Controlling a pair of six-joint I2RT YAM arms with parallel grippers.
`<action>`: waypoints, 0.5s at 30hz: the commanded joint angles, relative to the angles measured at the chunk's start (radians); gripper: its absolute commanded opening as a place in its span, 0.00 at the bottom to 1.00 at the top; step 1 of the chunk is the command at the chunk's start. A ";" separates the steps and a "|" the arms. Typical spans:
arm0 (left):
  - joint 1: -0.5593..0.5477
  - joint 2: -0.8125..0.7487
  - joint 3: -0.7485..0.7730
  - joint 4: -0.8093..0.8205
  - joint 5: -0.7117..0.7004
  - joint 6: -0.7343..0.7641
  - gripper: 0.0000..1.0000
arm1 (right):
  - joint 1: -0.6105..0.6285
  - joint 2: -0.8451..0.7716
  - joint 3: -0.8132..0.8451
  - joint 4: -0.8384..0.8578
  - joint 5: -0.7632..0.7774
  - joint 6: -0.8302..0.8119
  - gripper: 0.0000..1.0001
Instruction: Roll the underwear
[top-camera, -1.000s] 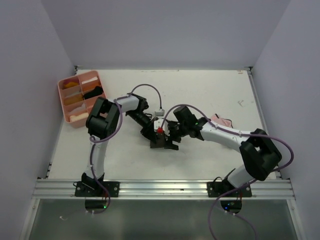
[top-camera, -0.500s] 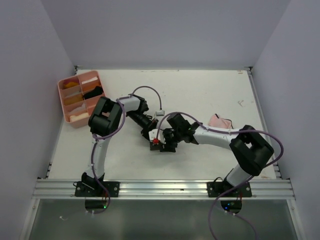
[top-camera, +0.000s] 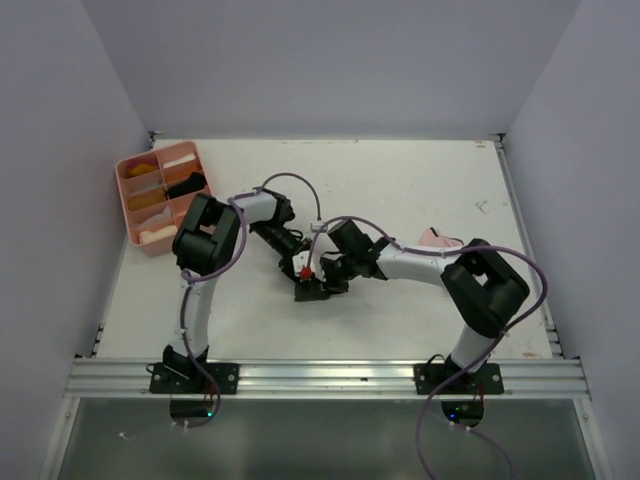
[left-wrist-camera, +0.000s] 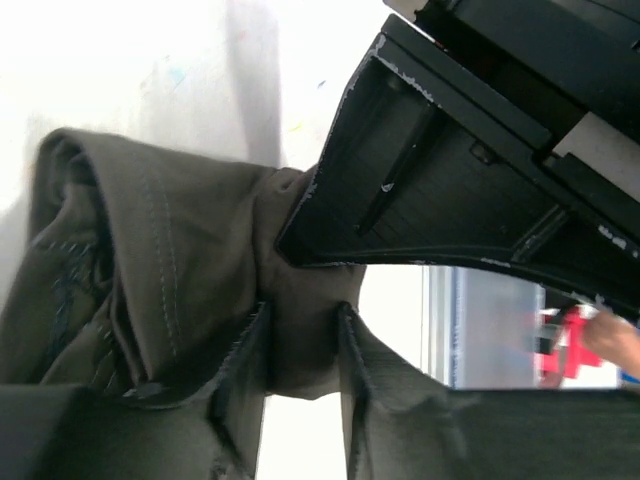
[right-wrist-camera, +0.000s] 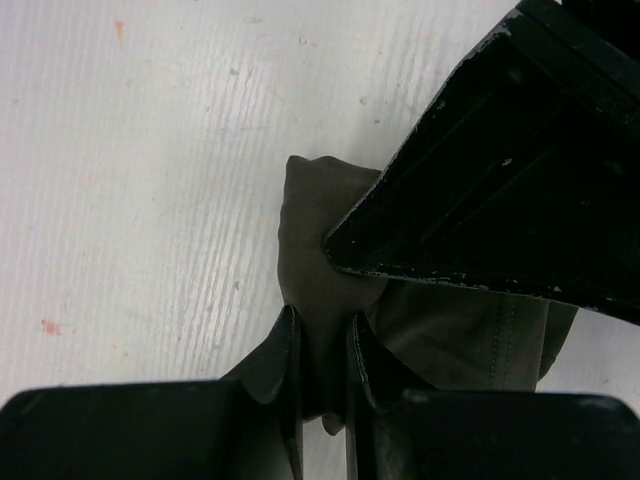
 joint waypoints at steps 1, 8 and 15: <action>0.028 -0.086 -0.035 0.286 -0.183 -0.062 0.36 | 0.011 0.099 0.009 -0.037 -0.063 0.027 0.00; 0.145 -0.355 -0.098 0.492 -0.191 -0.242 0.50 | -0.047 0.217 0.131 -0.164 -0.180 0.071 0.00; 0.208 -0.727 -0.314 0.629 -0.331 -0.164 0.54 | -0.125 0.338 0.289 -0.316 -0.333 0.121 0.00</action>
